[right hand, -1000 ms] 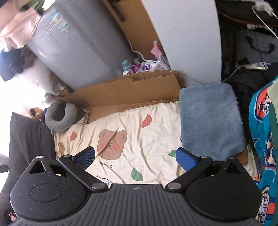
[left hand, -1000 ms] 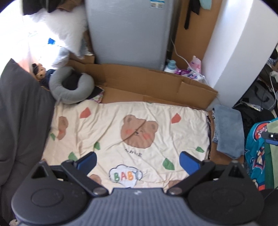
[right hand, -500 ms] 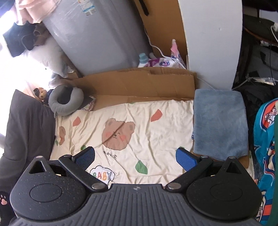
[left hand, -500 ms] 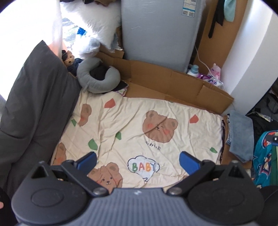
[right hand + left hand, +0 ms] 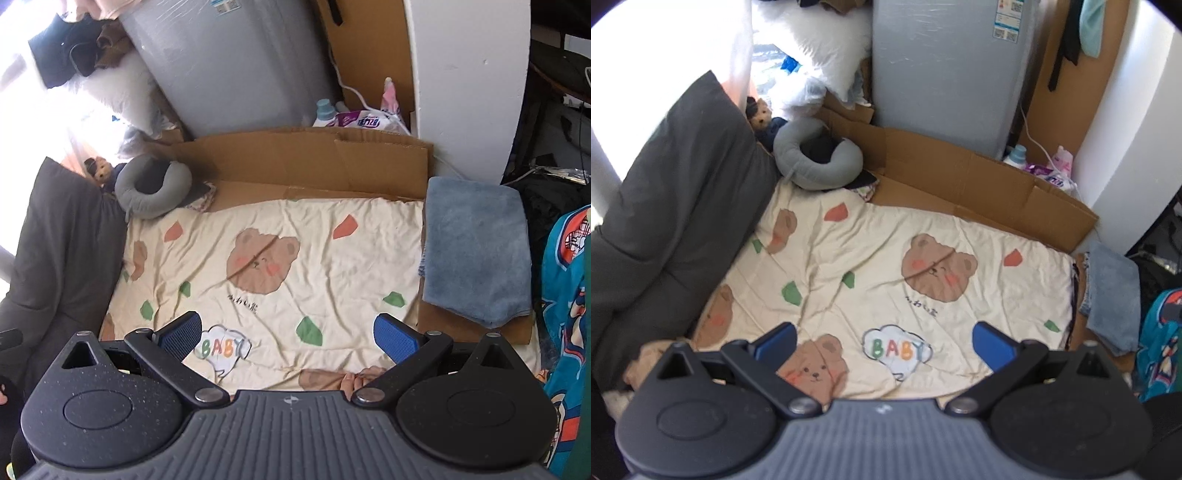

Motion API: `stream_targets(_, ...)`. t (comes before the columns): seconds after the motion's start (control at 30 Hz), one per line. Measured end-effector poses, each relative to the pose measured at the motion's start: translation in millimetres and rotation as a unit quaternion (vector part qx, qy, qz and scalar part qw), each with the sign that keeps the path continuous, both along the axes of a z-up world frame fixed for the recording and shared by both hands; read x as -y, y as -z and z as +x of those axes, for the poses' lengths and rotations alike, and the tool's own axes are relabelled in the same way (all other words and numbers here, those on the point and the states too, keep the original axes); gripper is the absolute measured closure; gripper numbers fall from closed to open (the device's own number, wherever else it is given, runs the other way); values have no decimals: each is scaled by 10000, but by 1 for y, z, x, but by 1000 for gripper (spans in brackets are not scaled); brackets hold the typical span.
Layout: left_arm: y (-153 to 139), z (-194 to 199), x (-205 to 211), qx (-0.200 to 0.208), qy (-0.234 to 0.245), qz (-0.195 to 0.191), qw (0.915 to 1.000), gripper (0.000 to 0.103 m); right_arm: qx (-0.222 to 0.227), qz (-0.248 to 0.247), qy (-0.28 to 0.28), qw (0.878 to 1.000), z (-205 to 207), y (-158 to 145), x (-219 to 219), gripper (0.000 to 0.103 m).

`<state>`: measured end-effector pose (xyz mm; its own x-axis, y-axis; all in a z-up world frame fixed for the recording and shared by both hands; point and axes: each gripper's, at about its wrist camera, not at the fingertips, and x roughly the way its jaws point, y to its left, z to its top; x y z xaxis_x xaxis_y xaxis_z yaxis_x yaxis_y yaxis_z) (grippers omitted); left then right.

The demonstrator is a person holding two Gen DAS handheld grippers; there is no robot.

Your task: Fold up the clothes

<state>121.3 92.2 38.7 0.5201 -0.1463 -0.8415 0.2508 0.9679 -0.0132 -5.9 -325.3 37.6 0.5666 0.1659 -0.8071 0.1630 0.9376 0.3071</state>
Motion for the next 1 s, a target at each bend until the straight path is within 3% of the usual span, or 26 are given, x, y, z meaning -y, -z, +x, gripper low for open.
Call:
stream_targets(0.13, 5, -10, 9, 167, -6, 117, 9998, 1, -19, -91, -21, 10000, -6, 0, -8, 1)
stream_targets(0.53, 36, -11, 20, -182, -19, 58, 9998, 1, -245, -483, -393, 9978, -6, 2, -38, 1)
stream_targets(0.7, 38, -10, 18, -300, -263, -93, 9992, 1, -353, -550, -514, 9965, -2, 6, -49, 1)
stream_targets(1.0, 43, -7, 20, -481, -201, -103, 9986, 1, -424, -840, -678, 9933, -1, 8, -66, 1)
